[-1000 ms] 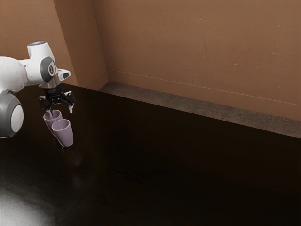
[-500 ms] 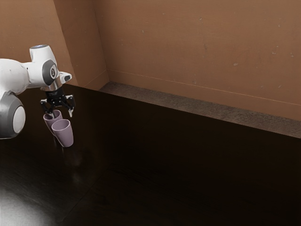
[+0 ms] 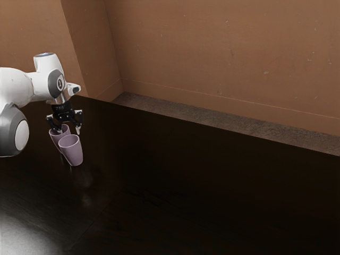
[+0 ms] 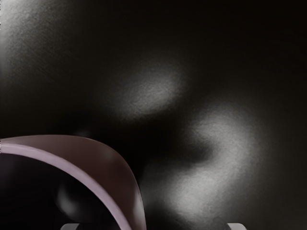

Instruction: Place the left cup onto the right cup

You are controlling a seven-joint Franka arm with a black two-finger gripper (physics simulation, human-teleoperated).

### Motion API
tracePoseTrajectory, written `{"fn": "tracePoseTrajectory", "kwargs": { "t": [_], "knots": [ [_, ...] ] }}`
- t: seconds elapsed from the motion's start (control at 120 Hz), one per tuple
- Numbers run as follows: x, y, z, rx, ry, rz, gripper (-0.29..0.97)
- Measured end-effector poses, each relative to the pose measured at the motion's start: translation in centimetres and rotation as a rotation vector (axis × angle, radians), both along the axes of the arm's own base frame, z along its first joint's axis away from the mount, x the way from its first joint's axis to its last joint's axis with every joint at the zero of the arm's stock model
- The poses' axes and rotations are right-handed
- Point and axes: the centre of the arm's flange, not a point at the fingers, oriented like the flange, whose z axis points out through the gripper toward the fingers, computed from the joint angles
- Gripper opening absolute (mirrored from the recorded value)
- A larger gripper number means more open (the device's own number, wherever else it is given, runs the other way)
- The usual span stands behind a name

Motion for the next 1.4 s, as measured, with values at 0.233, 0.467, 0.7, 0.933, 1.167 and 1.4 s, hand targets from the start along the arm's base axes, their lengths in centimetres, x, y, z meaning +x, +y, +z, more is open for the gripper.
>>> {"fn": "tracePoseTrajectory", "kwargs": {
  "t": [0.233, 0.467, 0.7, 0.933, 1.167, 1.4],
  "knots": [
    [-0.1, 0.17, -0.18, 0.001, 0.001, 0.007, 0.3],
    [-0.18, 0.32, -0.25, 0.003, 0.002, 0.013, 0.17],
    [-0.38, 0.54, -0.41, -0.003, 0.002, 0.025, 0.02],
    [-0.48, 0.52, -0.57, -0.008, 0.002, 0.031, -0.06],
    [-0.49, 0.58, -0.53, -0.006, 0.002, 0.034, -0.09],
    [-0.48, 0.64, -0.33, 0.0, 0.002, 0.036, -0.1]
  ]
}}
